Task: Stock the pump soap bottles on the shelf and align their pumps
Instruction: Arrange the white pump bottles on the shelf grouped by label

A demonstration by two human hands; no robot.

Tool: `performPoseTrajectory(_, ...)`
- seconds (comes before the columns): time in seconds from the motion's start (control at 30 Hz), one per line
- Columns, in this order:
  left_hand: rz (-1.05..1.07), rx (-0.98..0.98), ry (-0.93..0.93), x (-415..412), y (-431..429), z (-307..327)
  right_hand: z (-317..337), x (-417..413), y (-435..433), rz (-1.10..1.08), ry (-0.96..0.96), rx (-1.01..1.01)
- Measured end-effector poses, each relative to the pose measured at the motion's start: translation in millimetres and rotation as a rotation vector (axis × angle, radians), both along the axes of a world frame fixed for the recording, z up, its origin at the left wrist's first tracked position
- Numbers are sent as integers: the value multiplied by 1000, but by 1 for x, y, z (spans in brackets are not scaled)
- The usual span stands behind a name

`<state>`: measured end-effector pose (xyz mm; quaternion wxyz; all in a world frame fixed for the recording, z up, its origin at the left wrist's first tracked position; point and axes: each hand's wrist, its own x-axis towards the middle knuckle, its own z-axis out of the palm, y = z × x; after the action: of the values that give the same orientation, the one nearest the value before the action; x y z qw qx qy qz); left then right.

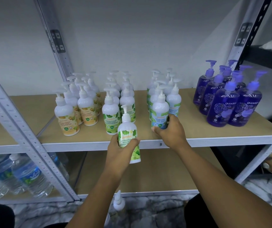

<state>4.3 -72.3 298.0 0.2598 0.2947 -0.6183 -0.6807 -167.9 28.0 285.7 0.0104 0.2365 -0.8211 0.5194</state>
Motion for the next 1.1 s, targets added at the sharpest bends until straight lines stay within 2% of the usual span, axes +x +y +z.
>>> performPoseTrajectory(0.3,5,-28,-4,-1,0,0,5,1,5,17,-20,37)
performPoseTrajectory(0.43,27,-91,55,-10,1,8,8,3,10,3,-11,94)
performPoseTrajectory(0.53,27,-205,134,-19,-3,16,5,4,17,-65,46,190)
performPoseTrajectory(0.63,27,-334,201,-29,-12,15,-1,4,23,-159,97,408)
performPoseTrajectory(0.77,69,-412,209,-38,-21,5,-13,2,30,-152,210,595)
performPoseTrajectory(1.1,236,-460,138,-48,-16,-23,-19,3,30,-147,265,636)
